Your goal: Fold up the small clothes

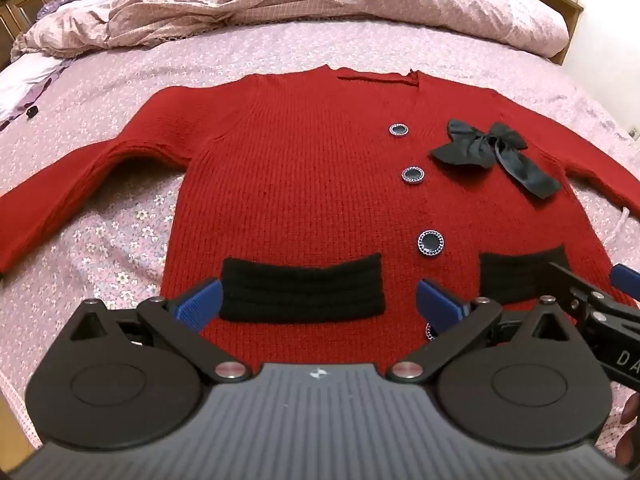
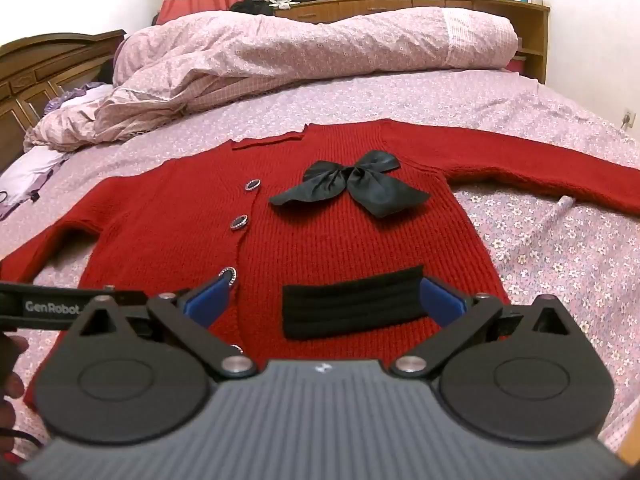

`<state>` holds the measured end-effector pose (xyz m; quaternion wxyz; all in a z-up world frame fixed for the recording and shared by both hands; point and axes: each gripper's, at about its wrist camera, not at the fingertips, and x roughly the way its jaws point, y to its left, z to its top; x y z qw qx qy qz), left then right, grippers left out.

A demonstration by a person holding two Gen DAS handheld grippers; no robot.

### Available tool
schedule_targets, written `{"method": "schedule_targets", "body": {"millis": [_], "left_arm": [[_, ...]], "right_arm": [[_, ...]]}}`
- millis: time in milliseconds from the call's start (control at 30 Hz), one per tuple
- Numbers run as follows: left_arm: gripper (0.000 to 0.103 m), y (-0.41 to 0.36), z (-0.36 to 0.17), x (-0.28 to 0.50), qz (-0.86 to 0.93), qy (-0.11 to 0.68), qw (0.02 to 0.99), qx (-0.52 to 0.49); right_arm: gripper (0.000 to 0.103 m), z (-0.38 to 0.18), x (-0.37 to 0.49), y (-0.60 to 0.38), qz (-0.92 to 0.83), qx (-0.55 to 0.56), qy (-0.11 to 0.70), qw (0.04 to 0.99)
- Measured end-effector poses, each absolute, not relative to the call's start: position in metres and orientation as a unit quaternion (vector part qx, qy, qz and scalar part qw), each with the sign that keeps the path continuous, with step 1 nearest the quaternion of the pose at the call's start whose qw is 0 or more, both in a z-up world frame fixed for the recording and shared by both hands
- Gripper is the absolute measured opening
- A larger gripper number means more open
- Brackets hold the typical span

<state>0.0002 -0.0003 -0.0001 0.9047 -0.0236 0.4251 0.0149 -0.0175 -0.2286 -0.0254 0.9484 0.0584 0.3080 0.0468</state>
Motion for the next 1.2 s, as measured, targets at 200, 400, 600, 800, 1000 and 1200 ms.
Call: {"method": "schedule_targets", "body": {"millis": [200, 400, 600, 800, 1000, 1200], "left_arm": [[0.103, -0.0025, 0.0015, -0.0007, 0.014, 0.418, 0.908, -0.019], [0.103, -0.0001, -0.0019, -0.0024, 0.015, 0.42, 0.907, -0.019], [0.103, 0.0006, -0.0012, -0.0016, 0.014, 0.421, 0.907, -0.02], [0.103, 0.0007, -0.0024, -0.0003, 0.016, 0.42, 0.907, -0.019], [0.103, 0.0056, -0.0046, -0.0021, 0.019, 0.419, 0.908, -0.02], [0.103, 0.0038, -0.003, -0.0012, 0.021, 0.418, 0.908, -0.017]], "right_arm": [[0.103, -0.0256, -0.0169, -0.2285, 0.045, 0.059, 0.308, 0.948], [0.103, -0.027, -0.0172, -0.229, 0.044, 0.059, 0.307, 0.949], [0.103, -0.0269, -0.0166, -0.2296, 0.045, 0.06, 0.309, 0.948], [0.103, -0.0272, -0.0163, -0.2296, 0.045, 0.06, 0.309, 0.948], [0.103, -0.0287, -0.0154, -0.2294, 0.045, 0.061, 0.31, 0.948], [0.103, -0.0276, -0.0154, -0.2295, 0.045, 0.061, 0.31, 0.948]]}}
